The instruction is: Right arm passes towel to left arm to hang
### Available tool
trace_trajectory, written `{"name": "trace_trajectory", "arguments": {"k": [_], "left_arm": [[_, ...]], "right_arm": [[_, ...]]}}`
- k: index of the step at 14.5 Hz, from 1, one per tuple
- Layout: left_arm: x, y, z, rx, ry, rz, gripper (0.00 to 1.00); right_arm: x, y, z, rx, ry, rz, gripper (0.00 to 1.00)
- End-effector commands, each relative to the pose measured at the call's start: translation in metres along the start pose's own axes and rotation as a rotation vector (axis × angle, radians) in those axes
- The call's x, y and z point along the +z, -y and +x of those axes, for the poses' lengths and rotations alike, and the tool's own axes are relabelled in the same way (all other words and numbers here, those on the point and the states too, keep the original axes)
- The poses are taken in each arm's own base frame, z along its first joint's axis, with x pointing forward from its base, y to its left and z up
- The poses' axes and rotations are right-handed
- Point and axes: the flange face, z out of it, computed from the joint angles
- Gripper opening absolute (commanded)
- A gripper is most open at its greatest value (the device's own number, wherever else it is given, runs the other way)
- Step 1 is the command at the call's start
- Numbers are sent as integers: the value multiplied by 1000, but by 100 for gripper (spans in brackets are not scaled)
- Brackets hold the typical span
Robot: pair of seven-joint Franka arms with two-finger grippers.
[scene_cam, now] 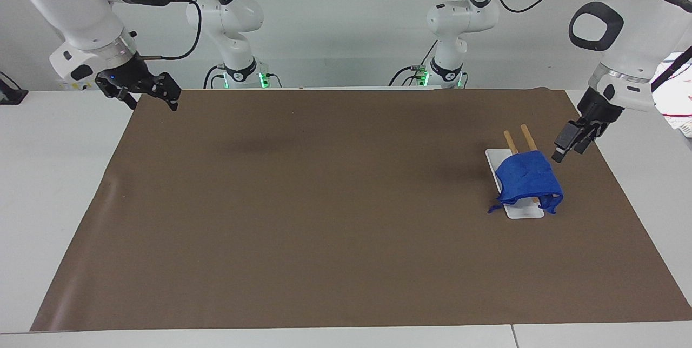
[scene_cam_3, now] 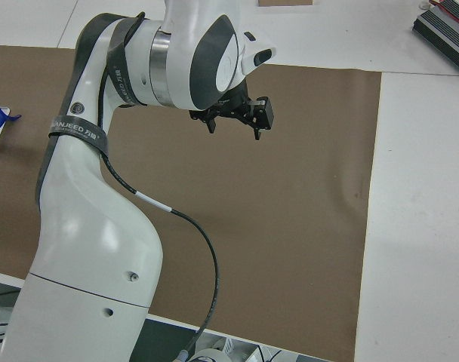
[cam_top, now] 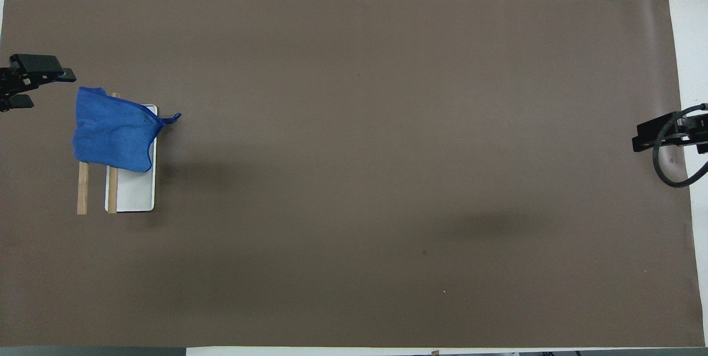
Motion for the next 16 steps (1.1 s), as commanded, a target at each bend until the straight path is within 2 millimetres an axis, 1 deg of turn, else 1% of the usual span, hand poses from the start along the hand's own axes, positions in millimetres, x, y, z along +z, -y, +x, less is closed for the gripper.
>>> {"name": "trace_trajectory", "arguments": {"k": [1,3,4,7,9,11,13,16], "left_arm": [[-13,-26,-11,110,51,60,100],[-25,-36,-15,128,84,64,100],[-30,-38,-15,147,98,65,100],[-37,-42,-18,227,144,68,100],[-42,-41,-16,239,156,71,100],[-45,-36,-15,267,167,71,100],[-44,-31,-15,320,176,67,100],[-41,-28,-20,368,196,121,100]], "right_arm": [[-2,1,-3,-12,-16,20,100],[-2,2,-3,-14,-16,20,100],[-2,1,-3,-12,-16,20,100],[-2,1,-3,-12,-16,20,100],[-2,1,-3,-12,-16,20,100],[-2,1,-3,-14,-16,20,100],[-2,1,-3,-12,-18,20,100],[-2,1,-3,-12,-16,20,100]]}}
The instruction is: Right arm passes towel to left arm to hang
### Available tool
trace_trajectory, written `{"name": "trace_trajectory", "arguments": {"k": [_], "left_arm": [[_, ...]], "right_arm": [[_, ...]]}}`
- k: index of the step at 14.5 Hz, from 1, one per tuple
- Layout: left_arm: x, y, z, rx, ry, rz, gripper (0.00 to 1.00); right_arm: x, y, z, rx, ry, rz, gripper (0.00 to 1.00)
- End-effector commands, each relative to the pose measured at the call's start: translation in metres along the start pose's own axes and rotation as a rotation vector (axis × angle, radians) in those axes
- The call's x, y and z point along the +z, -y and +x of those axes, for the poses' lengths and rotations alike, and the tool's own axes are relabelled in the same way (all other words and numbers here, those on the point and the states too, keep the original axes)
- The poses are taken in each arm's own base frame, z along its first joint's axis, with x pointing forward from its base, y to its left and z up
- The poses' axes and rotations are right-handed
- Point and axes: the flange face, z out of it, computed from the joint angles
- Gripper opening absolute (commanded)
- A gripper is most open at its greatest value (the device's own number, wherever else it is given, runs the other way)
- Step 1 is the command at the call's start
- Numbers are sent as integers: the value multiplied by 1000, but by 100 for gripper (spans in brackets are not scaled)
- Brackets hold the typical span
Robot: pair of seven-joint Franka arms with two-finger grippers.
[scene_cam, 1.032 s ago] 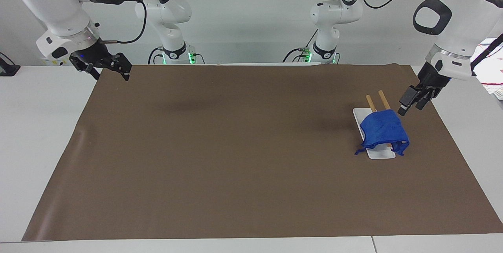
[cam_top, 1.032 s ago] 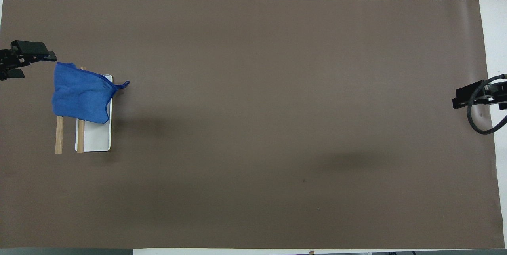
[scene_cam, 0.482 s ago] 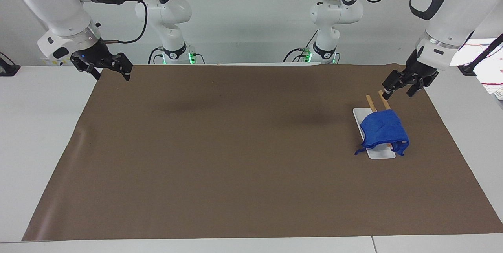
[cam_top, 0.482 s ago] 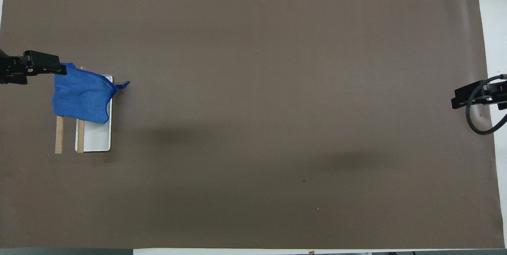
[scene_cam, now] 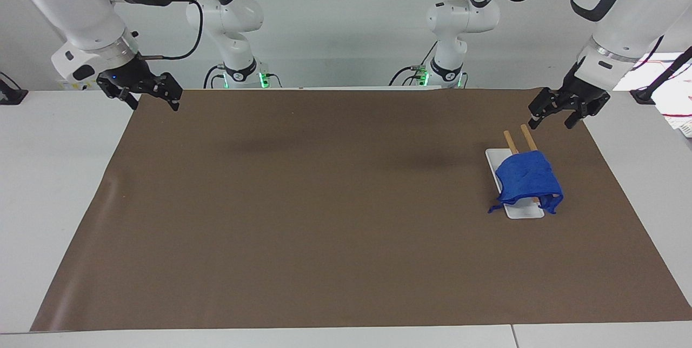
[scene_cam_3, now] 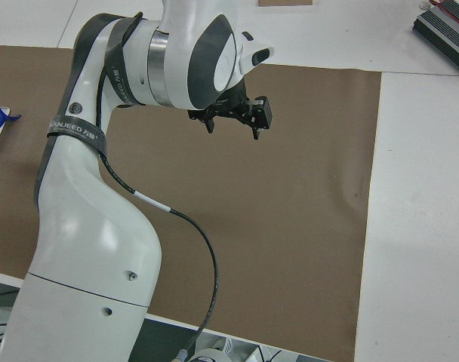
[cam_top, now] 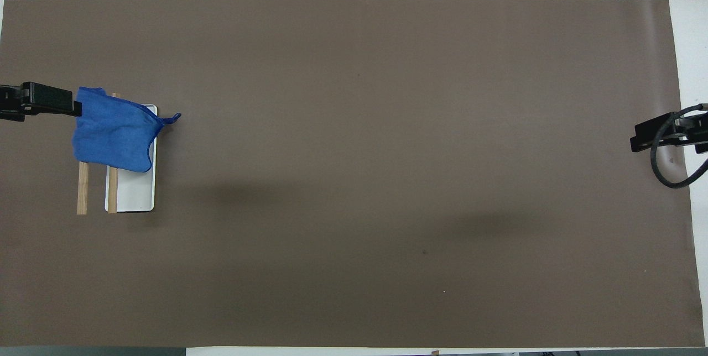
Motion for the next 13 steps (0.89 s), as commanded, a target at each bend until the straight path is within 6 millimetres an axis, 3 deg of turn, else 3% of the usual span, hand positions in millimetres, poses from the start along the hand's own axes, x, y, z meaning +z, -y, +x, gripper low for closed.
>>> {"name": "trace_trajectory", "arguments": {"k": [1,4,13], "left_arm": [[0,2,-4,36,32,36,100],[2,2,-13,50,40,34,100],[3,1,-12,58,42,55,100]], "right_arm": [[-2,-1,-3,-9,-16,19,100],[-2,-1,-3,-9,-16,19,100],[-2,-1,-3,-9,-16,19,100]]}}
